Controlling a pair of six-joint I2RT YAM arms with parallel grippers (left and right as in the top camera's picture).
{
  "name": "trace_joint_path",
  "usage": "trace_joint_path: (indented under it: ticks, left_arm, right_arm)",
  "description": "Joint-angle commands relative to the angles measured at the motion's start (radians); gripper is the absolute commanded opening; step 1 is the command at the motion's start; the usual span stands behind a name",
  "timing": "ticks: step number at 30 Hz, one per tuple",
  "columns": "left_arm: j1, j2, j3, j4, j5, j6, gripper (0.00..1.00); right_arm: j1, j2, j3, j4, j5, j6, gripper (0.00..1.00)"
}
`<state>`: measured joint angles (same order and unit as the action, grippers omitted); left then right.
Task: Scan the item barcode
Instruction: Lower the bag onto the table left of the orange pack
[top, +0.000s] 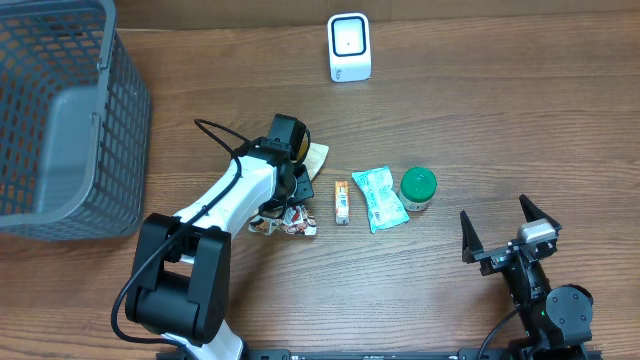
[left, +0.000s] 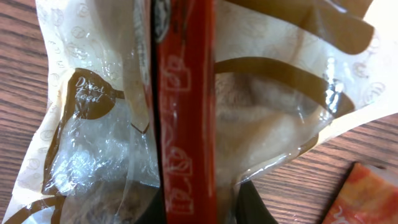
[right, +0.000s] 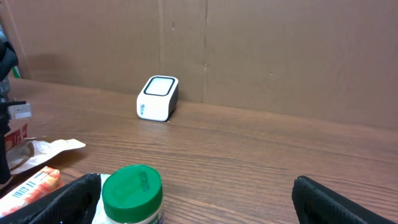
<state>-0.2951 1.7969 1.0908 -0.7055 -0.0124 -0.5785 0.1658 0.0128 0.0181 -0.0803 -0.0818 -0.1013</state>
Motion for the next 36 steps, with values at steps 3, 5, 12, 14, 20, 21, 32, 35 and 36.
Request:
trace_joint_path:
  ticks: [3, 5, 12, 14, 20, 21, 32, 35, 36]
  left_arm:
    - [-0.007, 0.015, -0.039, -0.006, 0.034, -0.012, 0.68]
    - [-0.006, 0.014, -0.024, -0.004, 0.076, 0.05, 0.76]
    - [-0.006, 0.007, 0.15, -0.161, 0.077, 0.117, 0.99]
    - [-0.006, 0.007, 0.201, -0.214, 0.059, 0.138, 1.0]
    - [-0.005, 0.008, 0.246, -0.319, -0.069, 0.137, 0.98]
    - [-0.005, 0.009, 0.244, -0.335, -0.097, 0.137, 0.96]
    - [-0.006, 0.009, 0.077, -0.26, -0.173, 0.137, 1.0]
    - [-0.006, 0.009, 0.03, -0.204, -0.131, 0.137, 1.0]
    - [-0.006, 0.009, 0.021, -0.192, -0.114, 0.138, 1.0]
  right_arm:
    - [-0.001, -0.008, -0.01, 0.003, -0.002, -0.001, 1.0]
    - [-0.001, -0.008, -0.01, 0.003, -0.002, -0.001, 1.0]
    - [-0.001, -0.008, -0.01, 0.003, -0.002, -0.001, 1.0]
    - [-0.001, -0.008, -0.01, 0.003, -0.002, -0.001, 1.0]
    - [-0.001, -0.008, -0.01, 0.003, -0.002, -0.001, 1.0]
    - [-0.001, -0.008, -0.01, 0.003, -0.002, -0.001, 1.0]
    - [-0.001, -0.008, -0.01, 0.003, -0.002, -0.001, 1.0]
    - [-0.001, -0.008, -0.01, 0.003, -0.002, -0.001, 1.0]
    - [-0.001, -0.008, -0.01, 0.003, -0.002, -0.001, 1.0]
